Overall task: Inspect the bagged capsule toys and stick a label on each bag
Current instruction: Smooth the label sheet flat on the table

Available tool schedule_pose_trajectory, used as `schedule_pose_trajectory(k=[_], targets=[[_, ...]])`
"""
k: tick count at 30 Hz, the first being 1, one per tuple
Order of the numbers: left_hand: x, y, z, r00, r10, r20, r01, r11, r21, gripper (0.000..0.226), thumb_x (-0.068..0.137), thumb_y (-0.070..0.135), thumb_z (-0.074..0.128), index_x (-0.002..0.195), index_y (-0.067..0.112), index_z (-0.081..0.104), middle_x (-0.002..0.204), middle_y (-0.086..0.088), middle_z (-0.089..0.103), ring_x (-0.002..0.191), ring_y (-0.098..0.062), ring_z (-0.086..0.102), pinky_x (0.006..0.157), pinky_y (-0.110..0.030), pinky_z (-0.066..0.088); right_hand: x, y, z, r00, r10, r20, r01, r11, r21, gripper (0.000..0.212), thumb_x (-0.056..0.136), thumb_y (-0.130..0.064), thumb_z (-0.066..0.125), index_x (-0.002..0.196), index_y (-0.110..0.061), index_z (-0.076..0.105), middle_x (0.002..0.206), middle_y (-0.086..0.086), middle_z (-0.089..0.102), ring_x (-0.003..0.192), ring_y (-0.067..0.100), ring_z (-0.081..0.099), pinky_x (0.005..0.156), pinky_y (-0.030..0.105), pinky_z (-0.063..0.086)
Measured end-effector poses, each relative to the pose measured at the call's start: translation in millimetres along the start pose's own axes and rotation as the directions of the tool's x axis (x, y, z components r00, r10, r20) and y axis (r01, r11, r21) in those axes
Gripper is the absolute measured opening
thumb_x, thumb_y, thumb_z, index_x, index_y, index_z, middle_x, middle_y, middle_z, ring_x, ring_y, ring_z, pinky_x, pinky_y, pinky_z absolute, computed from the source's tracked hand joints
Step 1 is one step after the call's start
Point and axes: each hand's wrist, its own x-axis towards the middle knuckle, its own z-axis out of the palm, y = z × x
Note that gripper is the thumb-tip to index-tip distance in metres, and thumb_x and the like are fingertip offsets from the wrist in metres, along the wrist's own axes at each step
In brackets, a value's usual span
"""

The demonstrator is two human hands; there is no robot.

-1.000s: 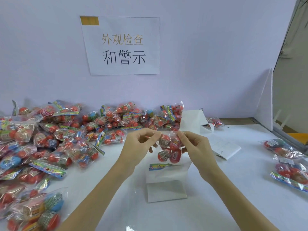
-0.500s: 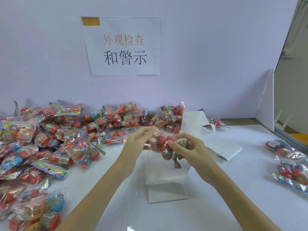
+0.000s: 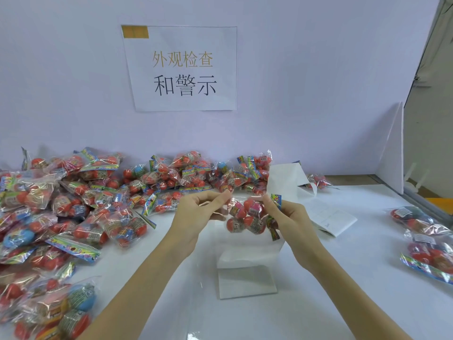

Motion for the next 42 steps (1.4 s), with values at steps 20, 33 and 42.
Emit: schedule_pose_trajectory(k=[20,33,42], targets=[[3.6,-11.5,-7.5,0.966,-0.041,0.254,0.023,0.997,0.074,0.070,0.082,0.009,0.088,0.136,0.045,0.060,0.113,-0.016,0.060,0.087,-0.022,0.072,0.083,-0.028,0.058,5.6,4.5,-5.5,1.000,-0.016,0.009,0.014,0.986,0.169,0.018,0.101,-0.019,0.067,0.106,-0.002,0.071,0.080,0.016,0.075,0.071,0.026,0.074,0.062,0.024,0.057],[4.8,0.4,-21.4,0.972,0.119,0.203,-0.131,0.990,0.046,0.052,0.081,-0.003,0.084,0.123,0.024,0.070,0.108,0.007,0.069,0.077,-0.012,0.060,0.081,-0.020,0.054,3.7,-0.9,-8.4,1.000,0.011,0.026,-0.014,0.993,0.121,0.024,0.100,-0.027,0.067,0.116,-0.009,0.068,0.089,0.016,0.079,0.074,0.031,0.077,0.059,0.028,0.058],[-4.8,-4.9,-0.7,0.815,0.427,0.392,-0.558,0.761,0.331,0.052,0.086,-0.011,0.071,0.116,0.030,0.079,0.116,0.004,0.057,0.087,-0.018,0.058,0.083,-0.025,0.049,4.4,-6.8,-9.0,0.910,0.291,0.297,-0.376,0.879,0.292,0.080,0.088,-0.073,0.052,0.119,-0.002,0.073,0.114,0.021,0.076,0.103,0.039,0.076,0.063,0.028,0.060]])
